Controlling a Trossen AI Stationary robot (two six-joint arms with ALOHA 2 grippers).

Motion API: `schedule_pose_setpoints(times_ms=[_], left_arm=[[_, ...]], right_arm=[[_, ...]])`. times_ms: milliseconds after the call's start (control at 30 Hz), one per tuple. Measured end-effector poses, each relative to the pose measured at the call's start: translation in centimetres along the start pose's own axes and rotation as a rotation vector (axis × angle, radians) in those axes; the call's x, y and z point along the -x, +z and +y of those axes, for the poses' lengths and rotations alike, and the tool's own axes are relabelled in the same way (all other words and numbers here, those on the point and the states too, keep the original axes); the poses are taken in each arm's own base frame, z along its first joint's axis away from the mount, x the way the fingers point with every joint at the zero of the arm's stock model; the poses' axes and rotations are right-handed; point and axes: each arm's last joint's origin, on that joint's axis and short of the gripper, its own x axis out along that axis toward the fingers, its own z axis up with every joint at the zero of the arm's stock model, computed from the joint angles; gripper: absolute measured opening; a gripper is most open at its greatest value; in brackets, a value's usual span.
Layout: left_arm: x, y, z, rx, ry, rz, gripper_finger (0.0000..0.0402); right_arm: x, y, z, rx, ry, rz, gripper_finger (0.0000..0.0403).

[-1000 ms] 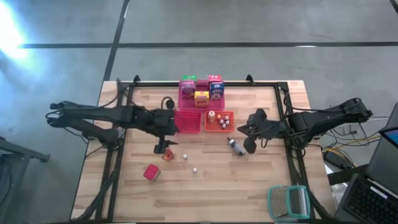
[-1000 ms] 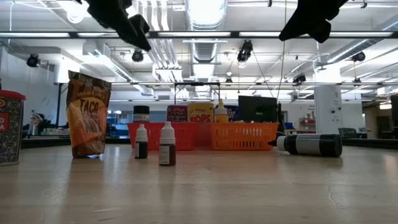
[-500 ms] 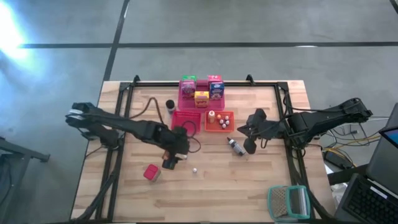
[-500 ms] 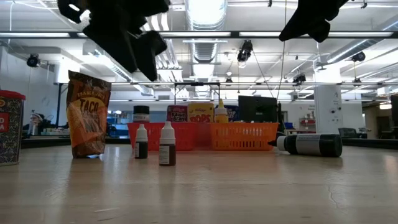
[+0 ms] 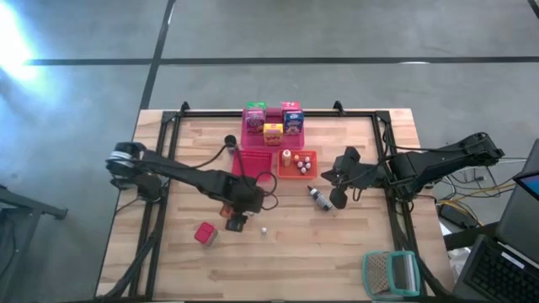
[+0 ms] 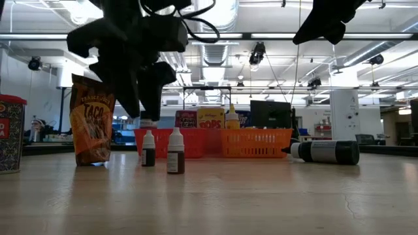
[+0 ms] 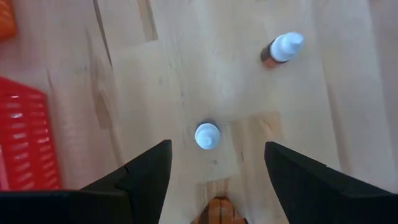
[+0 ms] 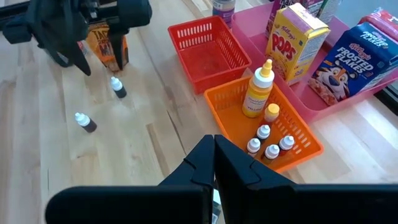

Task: Pick & Place Kitchen Items
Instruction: Move the small violet food coloring bottle to the middle right of the table

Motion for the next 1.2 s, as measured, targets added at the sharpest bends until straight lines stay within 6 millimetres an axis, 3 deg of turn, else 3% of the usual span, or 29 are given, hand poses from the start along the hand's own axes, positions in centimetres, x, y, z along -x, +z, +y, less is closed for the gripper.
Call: schedule_pose_setpoints(times_ms=[400,733,1200], left_arm=[[-2.8,-0.1,0.1,0.013,0.017,0.075,0.0261],[-3.7,0.0,0.1,0.020,0.036,0.092,0.0258],[-3.7,0.2,0.2,0.023,0.037,0.065,0.0150]], right_arm=[[0.0,0.0,0.0,0.001,0.000,0.000,0.0008],[0.0,-0.1,0.0,0.002,-0.001,0.002,0.0008],[-0.5,-0.7,-0.1,0.010,-0.011,0.018,0.0008]])
